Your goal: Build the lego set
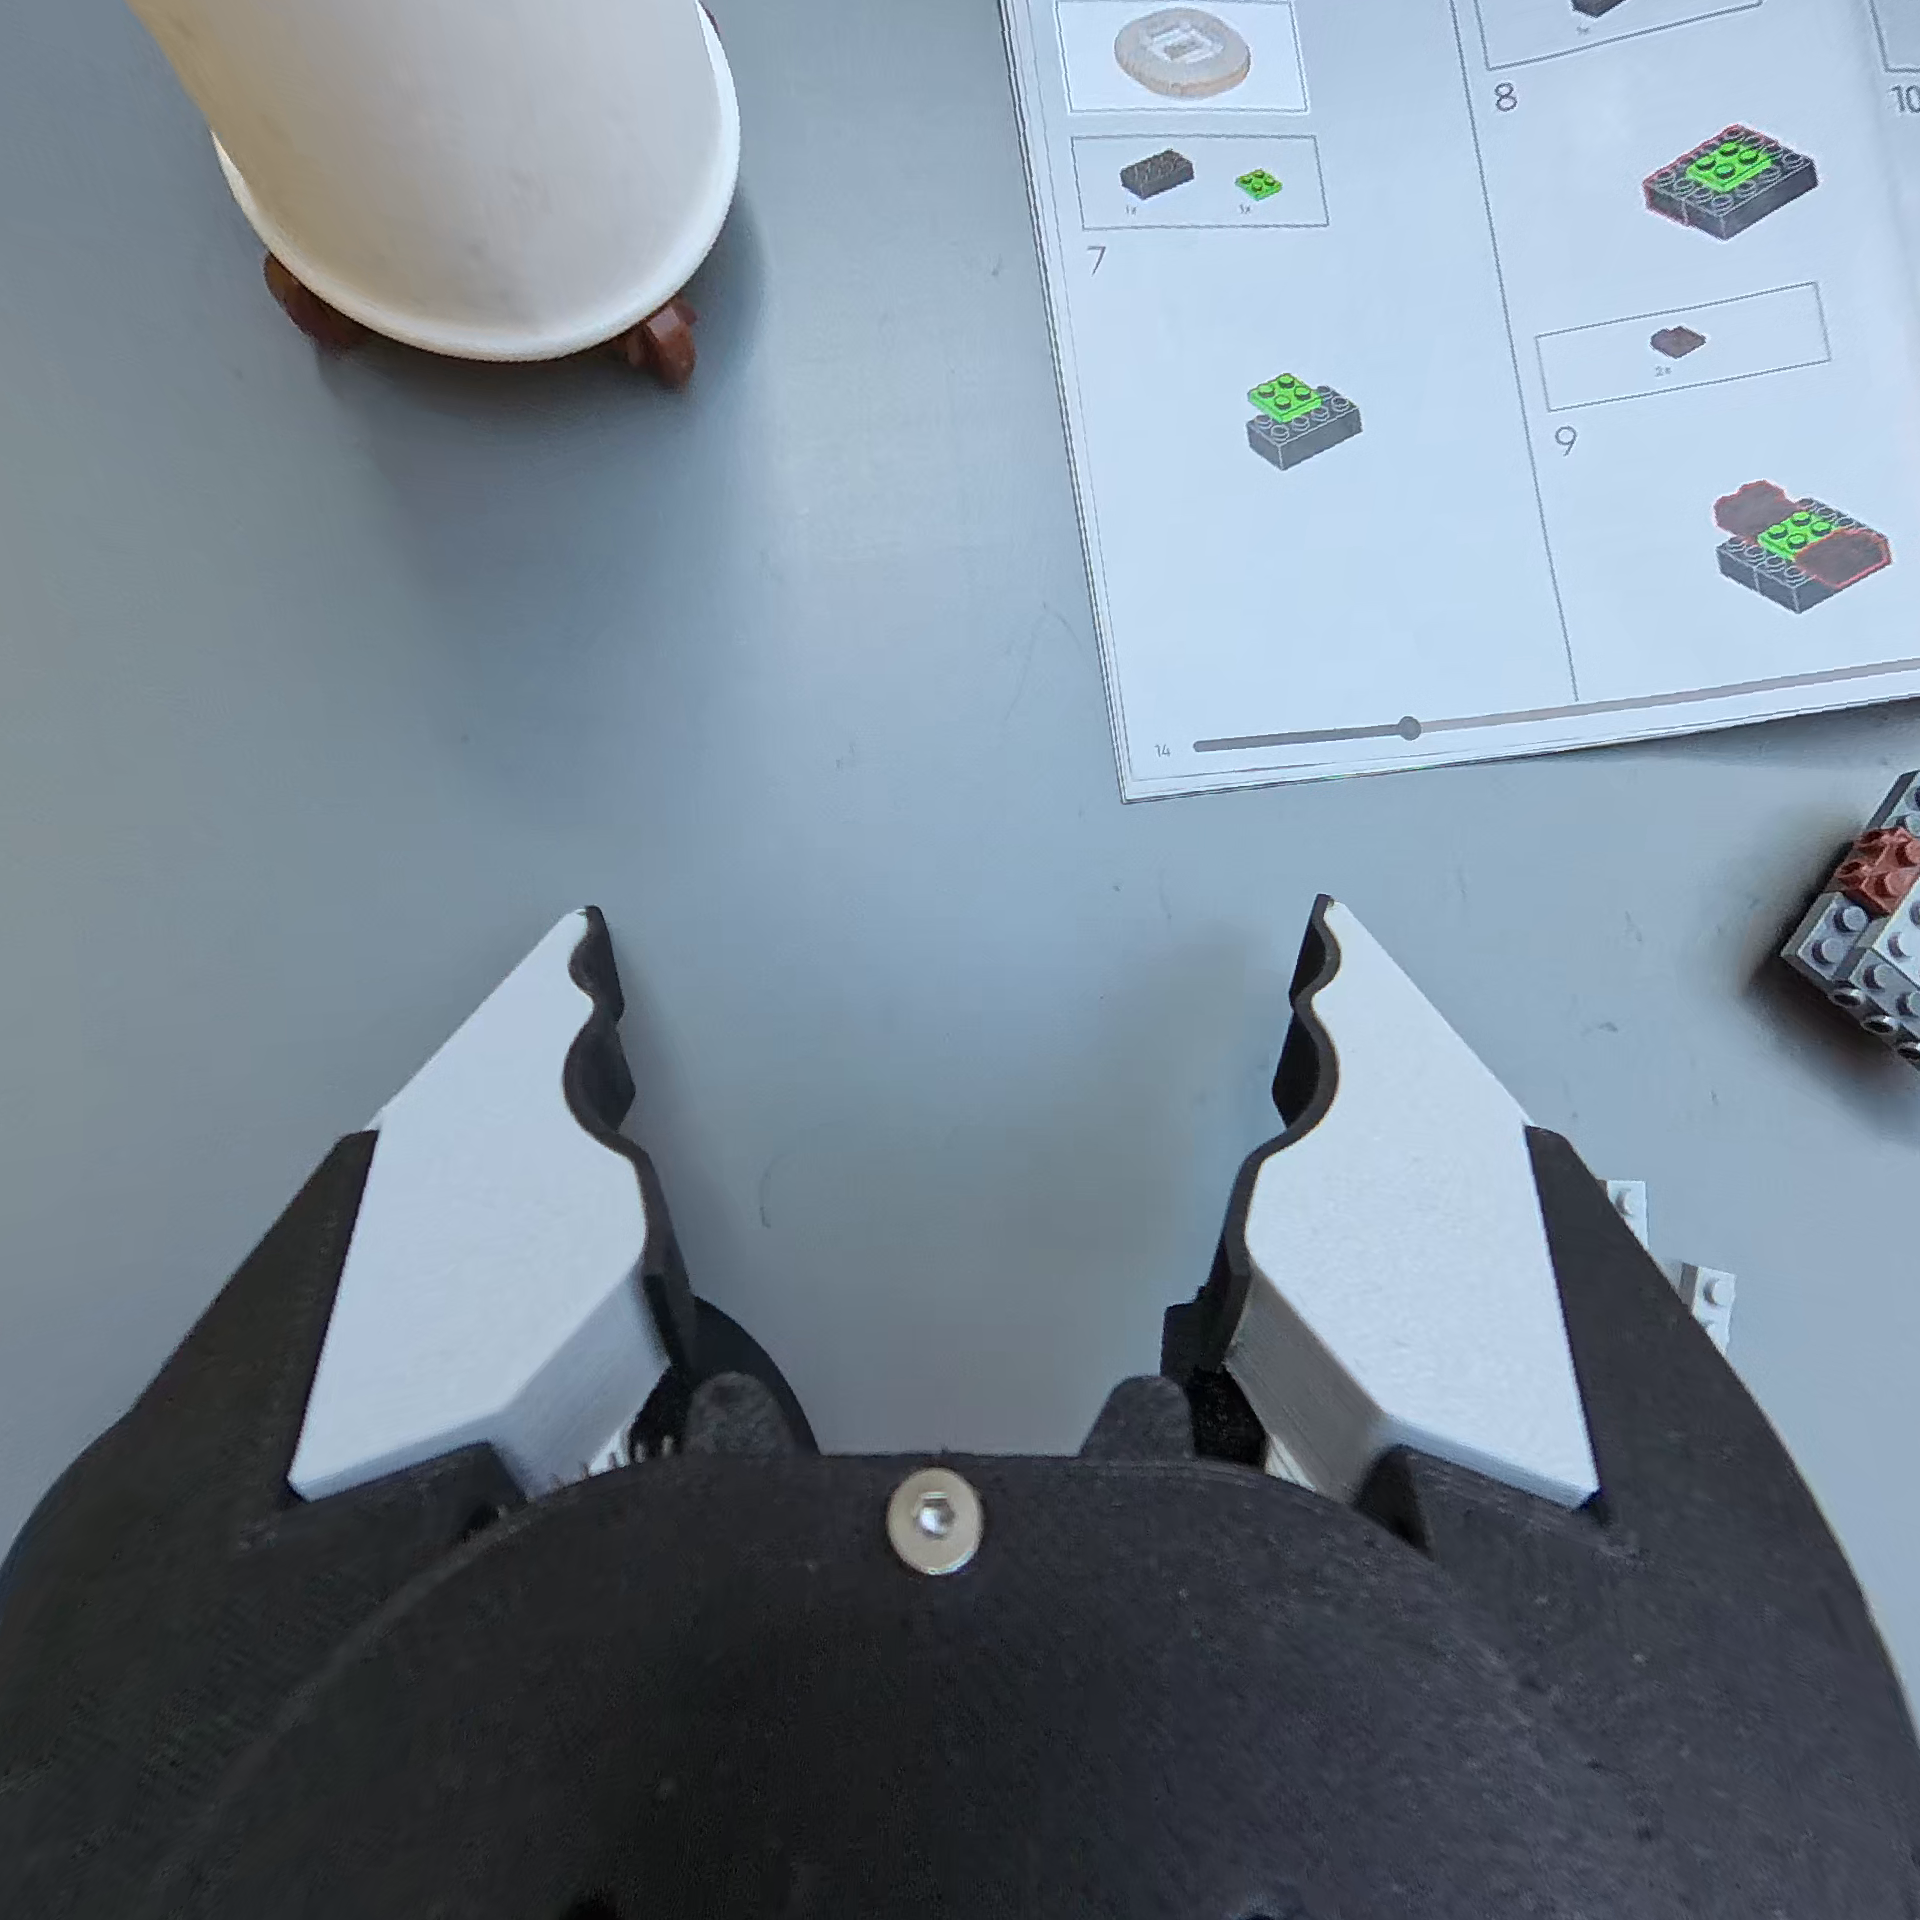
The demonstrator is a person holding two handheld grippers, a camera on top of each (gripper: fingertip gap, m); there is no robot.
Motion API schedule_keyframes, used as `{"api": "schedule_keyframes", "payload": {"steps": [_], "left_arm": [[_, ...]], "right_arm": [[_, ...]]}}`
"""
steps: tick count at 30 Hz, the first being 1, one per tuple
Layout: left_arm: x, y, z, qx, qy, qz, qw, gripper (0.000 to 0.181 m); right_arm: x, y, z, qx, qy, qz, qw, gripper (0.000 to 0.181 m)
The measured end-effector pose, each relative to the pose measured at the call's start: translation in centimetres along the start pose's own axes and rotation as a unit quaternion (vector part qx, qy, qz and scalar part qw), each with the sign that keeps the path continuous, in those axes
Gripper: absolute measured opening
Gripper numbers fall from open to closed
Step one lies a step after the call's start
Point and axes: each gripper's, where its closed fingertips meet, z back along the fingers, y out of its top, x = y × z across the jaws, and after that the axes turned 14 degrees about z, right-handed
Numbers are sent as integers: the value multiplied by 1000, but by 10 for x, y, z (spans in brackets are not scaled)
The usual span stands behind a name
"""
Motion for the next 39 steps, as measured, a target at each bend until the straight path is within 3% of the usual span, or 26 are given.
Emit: {"api": "schedule_keyframes", "payload": {"steps": [1,5,8,11,14,18,22,39], "left_arm": [[-1,1,-1,6,4,-2,1000,125],[-1,3,-4,15,14,-3,1000,126],[1,2,-6,21,21,-8,1000,130],[5,-1,-7,20,26,-29,999,130],[21,-4,-6,28,-3,-60,998,126],[21,-1,-8,32,5,-111,993,127],[29,1,-11,30,-33,-100,994,130],[25,7,-21,61,-29,-95,993,134]], "right_arm": [[-5,2,1,5,-4,4,1000,125],[-44,15,1,35,20,15,999,125],[-93,21,0,39,73,69,994,126],[-136,16,-5,33,116,136,983,124],[-157,6,-16,17,135,176,975,123],[-163,3,-28,14,145,172,974,121],[-166,3,-38,14,149,149,977,121],[-152,6,-50,-5,99,130,987,134]]}}
